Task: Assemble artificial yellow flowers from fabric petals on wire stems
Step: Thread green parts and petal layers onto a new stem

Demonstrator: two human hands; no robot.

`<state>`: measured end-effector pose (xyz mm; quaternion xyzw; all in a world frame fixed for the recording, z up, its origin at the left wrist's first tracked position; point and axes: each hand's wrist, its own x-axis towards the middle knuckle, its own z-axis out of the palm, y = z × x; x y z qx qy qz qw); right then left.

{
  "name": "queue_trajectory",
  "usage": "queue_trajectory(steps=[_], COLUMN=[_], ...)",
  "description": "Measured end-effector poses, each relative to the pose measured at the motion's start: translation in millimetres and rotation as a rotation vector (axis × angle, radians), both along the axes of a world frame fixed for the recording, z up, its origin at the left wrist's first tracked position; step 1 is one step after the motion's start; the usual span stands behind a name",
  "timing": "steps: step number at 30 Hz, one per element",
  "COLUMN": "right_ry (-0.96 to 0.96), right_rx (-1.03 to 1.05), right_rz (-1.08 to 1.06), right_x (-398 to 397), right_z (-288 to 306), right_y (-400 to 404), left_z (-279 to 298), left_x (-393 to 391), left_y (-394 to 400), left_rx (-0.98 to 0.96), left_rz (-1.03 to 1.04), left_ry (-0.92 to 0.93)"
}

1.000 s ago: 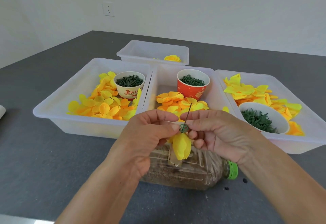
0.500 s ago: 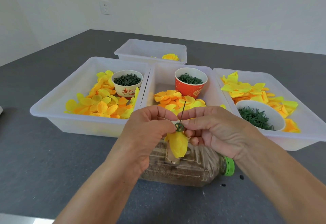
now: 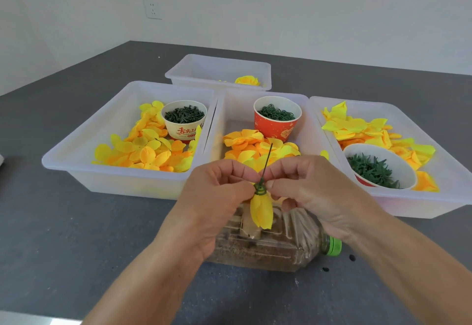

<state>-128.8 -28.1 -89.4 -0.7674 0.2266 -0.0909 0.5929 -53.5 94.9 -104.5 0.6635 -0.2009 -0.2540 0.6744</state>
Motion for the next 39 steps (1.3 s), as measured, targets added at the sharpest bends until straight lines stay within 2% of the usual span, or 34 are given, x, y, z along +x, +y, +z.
queue_trajectory(steps=[2,5,9,11,13,16,21,25,26,28,31,33,35,39], right_ry=[-0.055,-0.127,-0.173,-0.187,-0.193,-0.193,-0.187,-0.179,-0.184,-0.190,-0.187,-0.154,-0.083,0.001], right_rx=[-0.083,-0.087,-0.286,-0.315,-0.330,-0.330,-0.295,-0.201,-0.190,-0.193,-0.206,-0.179,-0.120,0.101], right_rz=[0.016,0.093,0.070,0.064,0.060,0.065,0.071,0.100,0.108,0.112,0.094,0.074,0.067,0.101], right_x=[-4.7,-9.9,-8.6,-7.7,-7.4,-7.0,-6.9,-6.6,-6.8,-7.2,-8.2,-9.6,-11.9,-13.9], right_z=[0.8,3.0,2.7,1.9,1.1,0.1,-0.3,-1.7,-1.8,-2.0,-3.5,-6.0,-9.9,-14.8], right_y=[-1.3,-0.2,2.0,2.0,1.7,0.8,-0.8,0.1,0.3,0.6,0.2,-1.1,-3.4,-2.3], left_z=[-0.9,-5.3,-9.6,-13.5,-18.0,-21.7,-24.5,-28.6,-31.2,-37.0,-44.2,-43.3,-37.6,-18.7], left_x=[1.3,4.5,-2.0,-9.9,-19.6,-30.8,-30.8,-28.7,-29.1,-26.9,-22.2,-18.0,-13.0,-1.1], left_y=[3.7,5.7,9.5,15.4,21.1,25.4,25.2,23.9,22.7,21.4,22.9,26.3,27.5,18.1], left_rx=[-0.005,-0.010,-0.005,0.002,0.065,0.235,0.173,0.261,0.270,0.290,0.332,0.404,0.386,0.237], left_rz=[0.000,0.096,0.135,0.127,0.150,0.203,0.227,0.392,0.431,0.477,0.452,0.392,0.329,0.090], left_ry=[0.014,0.027,0.119,0.080,-0.094,-0.459,-0.742,-1.241,-1.328,-1.383,-1.326,-1.183,-0.947,-0.318])
